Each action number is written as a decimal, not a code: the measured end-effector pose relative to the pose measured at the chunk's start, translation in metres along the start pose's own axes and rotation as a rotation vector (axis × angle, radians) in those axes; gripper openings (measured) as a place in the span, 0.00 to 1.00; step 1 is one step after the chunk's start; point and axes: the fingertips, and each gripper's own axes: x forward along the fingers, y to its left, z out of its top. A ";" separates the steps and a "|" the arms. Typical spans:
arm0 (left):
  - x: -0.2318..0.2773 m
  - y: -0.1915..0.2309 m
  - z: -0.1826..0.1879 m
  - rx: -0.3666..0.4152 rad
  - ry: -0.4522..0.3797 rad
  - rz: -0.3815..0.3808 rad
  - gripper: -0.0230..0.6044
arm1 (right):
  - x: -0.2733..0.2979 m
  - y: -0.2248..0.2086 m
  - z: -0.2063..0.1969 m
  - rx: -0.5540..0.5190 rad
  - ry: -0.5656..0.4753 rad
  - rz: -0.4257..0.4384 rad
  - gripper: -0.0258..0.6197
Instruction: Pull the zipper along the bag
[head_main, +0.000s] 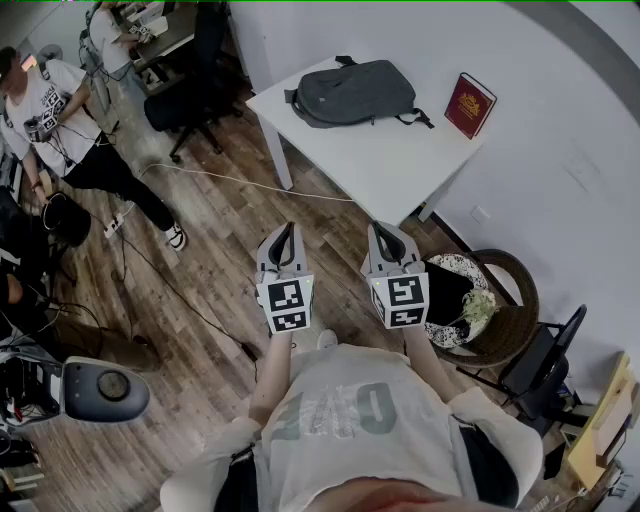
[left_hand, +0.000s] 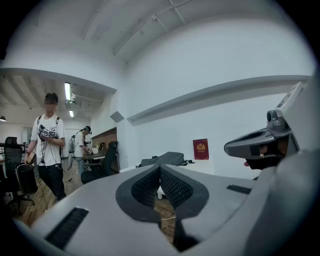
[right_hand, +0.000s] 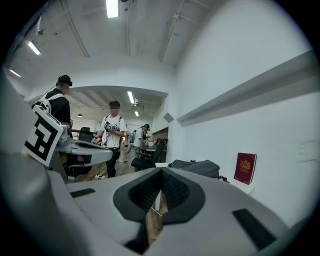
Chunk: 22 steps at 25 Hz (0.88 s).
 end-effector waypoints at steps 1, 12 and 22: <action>-0.001 0.000 -0.001 0.001 -0.001 -0.002 0.08 | -0.001 0.001 -0.002 0.003 0.003 0.001 0.08; 0.002 0.014 -0.013 0.005 0.010 -0.017 0.08 | 0.009 0.016 -0.007 0.032 0.003 -0.002 0.08; 0.022 0.035 -0.016 -0.011 -0.013 -0.067 0.08 | 0.020 0.019 -0.019 0.091 0.038 -0.063 0.08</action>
